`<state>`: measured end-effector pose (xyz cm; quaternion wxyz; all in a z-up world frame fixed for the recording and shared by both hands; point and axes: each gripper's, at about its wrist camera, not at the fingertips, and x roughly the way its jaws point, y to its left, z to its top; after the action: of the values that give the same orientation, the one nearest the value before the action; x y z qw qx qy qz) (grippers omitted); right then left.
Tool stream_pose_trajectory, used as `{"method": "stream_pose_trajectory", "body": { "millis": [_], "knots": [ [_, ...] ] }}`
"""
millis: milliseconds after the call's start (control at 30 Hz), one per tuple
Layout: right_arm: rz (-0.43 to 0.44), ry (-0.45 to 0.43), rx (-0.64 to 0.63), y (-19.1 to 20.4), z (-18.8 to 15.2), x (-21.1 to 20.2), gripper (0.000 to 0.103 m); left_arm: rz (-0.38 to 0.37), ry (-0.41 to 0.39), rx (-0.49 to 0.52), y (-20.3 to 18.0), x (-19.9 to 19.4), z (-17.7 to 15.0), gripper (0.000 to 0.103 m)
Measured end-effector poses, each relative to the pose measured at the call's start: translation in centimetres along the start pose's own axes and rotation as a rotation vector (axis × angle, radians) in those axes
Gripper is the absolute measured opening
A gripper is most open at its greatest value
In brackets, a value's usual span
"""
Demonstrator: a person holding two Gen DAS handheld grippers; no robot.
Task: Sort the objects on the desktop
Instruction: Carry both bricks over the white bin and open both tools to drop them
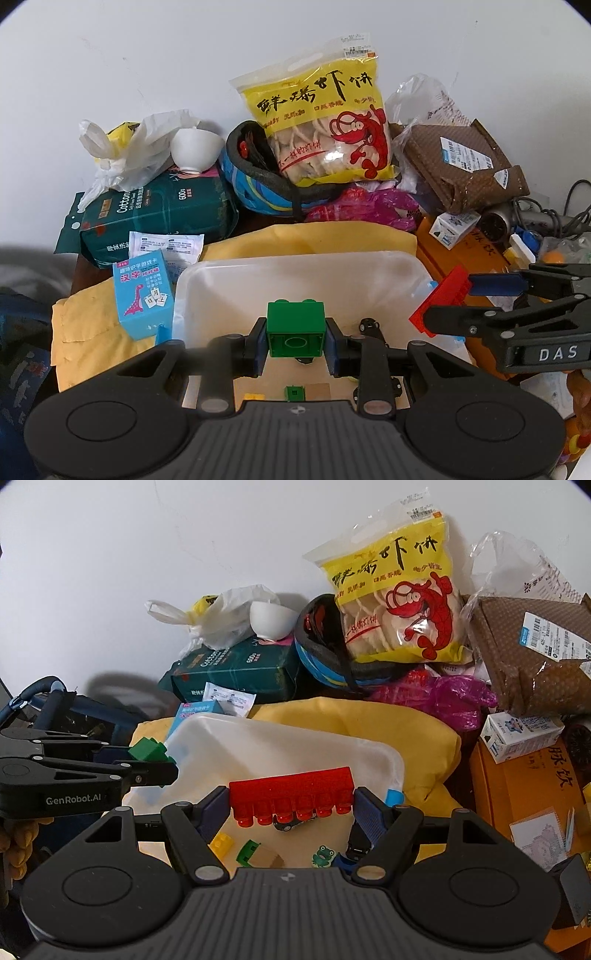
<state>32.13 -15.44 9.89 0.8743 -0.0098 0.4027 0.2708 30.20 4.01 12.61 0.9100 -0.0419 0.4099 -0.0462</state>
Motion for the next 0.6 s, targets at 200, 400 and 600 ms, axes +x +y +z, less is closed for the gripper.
{"method": "stream_pose_trajectory", "body": {
  "millis": [200, 400, 600],
  "knots": [
    [-0.013, 0.002, 0.008, -0.3, 0.1, 0.8, 0.079, 0.031, -0.018, 0.001, -0.2, 0.4, 0.2, 0.054],
    [-0.002, -0.014, -0.021, -0.2, -1.3, 0.4, 0.083, 0.093, -0.05, 0.039, 0.2, 0.1, -1.7, 0.075],
    [0.076, -0.052, -0.106, 1.7, -8.7, -3.0, 0.08, 0.075, -0.067, 0.093, 0.2, -1.7, -9.9, 0.075]
  ]
}}
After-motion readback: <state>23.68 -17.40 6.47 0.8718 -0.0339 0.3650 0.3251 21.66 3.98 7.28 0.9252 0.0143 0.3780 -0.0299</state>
